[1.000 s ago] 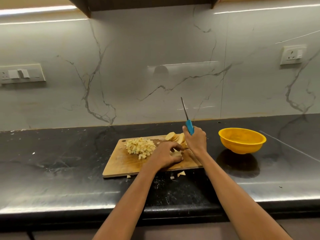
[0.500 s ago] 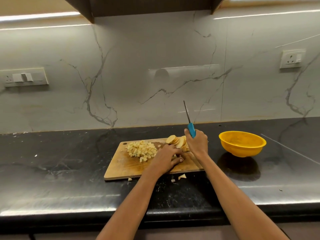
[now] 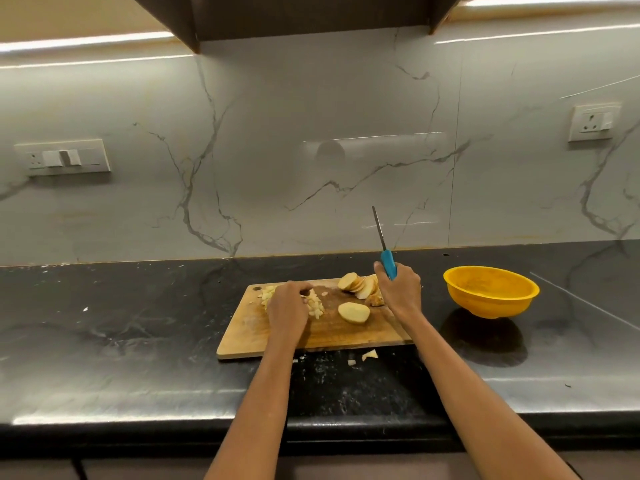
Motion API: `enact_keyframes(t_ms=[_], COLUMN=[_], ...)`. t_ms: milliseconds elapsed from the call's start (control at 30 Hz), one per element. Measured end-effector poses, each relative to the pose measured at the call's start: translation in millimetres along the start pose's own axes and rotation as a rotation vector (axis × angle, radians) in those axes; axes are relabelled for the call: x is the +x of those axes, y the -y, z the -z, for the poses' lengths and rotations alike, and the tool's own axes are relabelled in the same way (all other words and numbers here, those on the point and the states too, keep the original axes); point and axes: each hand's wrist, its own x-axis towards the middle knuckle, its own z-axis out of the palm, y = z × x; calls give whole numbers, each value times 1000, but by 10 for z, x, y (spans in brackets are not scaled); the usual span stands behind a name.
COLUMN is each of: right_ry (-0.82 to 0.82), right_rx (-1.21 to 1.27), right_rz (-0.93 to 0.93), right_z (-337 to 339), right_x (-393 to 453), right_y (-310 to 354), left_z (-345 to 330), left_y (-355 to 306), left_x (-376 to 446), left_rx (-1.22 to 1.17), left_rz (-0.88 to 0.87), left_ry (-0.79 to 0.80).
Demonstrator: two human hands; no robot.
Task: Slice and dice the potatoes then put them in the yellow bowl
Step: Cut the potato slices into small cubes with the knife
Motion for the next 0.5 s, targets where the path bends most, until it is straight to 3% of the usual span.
enact_keyframes(t_ms=[167,233,300,367,500], right_ry=[54,72,89,117,210], right_rx=[-2,-7,-8,-19,7], right_rz=[-25,-50,-70,-70,-96], right_z=[78,115,150,188,263], right_x=[-97,-135,-179,-246,-360], right_y=[29,32,50,76,65], left_z=[-36,-102,-195,-250,-236], left_y=[-112,-260,-396,-440,-390], left_x=[-49,-148,-237,-265,-197], left_rx=[-39,-88,46,139,55], left_rz=[-74,-136,-178,-173,-141], left_ry=[-42,96,253,289,363])
